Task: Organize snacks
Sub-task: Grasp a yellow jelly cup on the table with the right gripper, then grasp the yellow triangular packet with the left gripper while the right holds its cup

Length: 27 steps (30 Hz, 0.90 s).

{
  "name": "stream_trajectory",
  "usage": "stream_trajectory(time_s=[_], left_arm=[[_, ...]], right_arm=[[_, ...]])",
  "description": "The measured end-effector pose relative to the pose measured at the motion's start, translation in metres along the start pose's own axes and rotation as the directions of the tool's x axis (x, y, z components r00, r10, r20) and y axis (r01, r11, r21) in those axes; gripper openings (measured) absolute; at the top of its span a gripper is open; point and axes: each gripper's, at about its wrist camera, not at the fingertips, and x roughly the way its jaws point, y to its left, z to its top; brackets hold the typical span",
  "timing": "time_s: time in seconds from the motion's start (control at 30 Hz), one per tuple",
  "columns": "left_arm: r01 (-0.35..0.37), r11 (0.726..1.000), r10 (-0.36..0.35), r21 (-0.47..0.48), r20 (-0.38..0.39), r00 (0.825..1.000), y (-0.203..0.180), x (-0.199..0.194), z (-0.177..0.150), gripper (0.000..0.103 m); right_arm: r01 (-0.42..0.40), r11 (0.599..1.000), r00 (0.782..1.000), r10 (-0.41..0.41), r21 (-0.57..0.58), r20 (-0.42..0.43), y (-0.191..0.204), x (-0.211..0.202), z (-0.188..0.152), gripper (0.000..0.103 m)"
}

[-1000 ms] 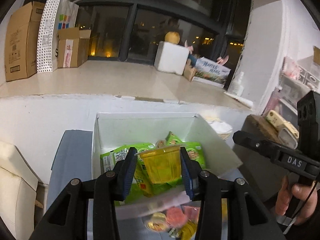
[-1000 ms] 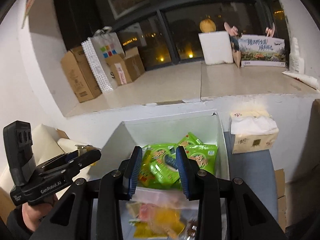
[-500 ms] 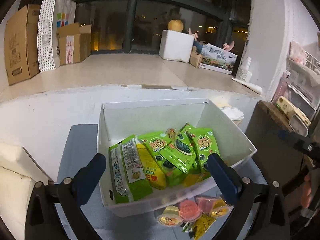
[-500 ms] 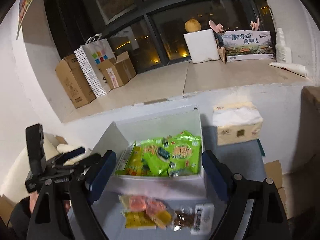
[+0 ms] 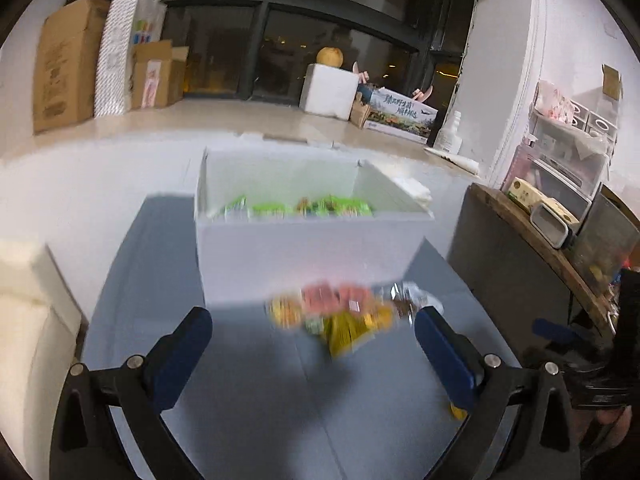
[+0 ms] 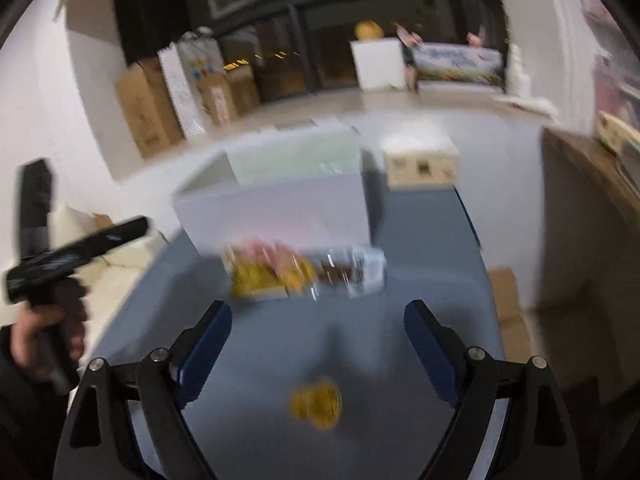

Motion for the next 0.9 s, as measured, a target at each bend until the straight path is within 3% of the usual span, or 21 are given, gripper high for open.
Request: stream_trajectory(time_s=[0.2, 0.4, 0.47, 0.5, 0.53, 0.73, 0.9], left_arm=[[-0.027, 0.999, 0.025, -0.038, -0.066, 0.998, 0.005, -0.003, -0.037, 0.103], [-0.024, 0.998, 0.017, -0.061, -0.112, 0.994, 0.007, 0.011, -0.046, 0.103], [-0.02, 0.998, 0.013, -0.052, -0.121, 0.993, 0.004, 0.016, -0.048, 0.103], [-0.018, 0.999, 0.012, -0.047, -0.128, 0.992, 0.002, 0.019, -0.049, 0.103], [-0.016, 0.999, 0.011, -0.039, -0.135, 0.991, -0.001, 0.024, -0.05, 0.103], [0.012, 0.999, -0.005, 0.039, -0.175, 0.985, -0.02, 0.065, -0.045, 0.103], [-0.02, 0.996, 0.036, 0.084, -0.196, 0.98, -0.033, 0.114, -0.024, 0.103]], right_arm=[[0.033, 0.997, 0.993, -0.041, -0.07, -0.111, 0.013, 0.033, -0.027, 0.091], [0.059, 0.985, 0.983, -0.085, -0.164, -0.161, 0.026, 0.057, -0.04, 0.091], [0.046, 0.986, 0.98, -0.076, -0.16, -0.182, 0.025, 0.06, -0.046, 0.072], [0.05, 0.986, 0.976, -0.081, -0.157, -0.2, 0.023, 0.063, -0.048, 0.051], [0.056, 0.986, 0.975, -0.087, -0.156, -0.204, 0.022, 0.063, -0.05, 0.04], [-0.007, 0.994, 0.983, -0.013, -0.109, -0.182, 0.015, 0.051, -0.048, 0.038], [-0.028, 0.996, 0.988, 0.015, -0.082, -0.152, 0.011, 0.044, -0.043, 0.037]])
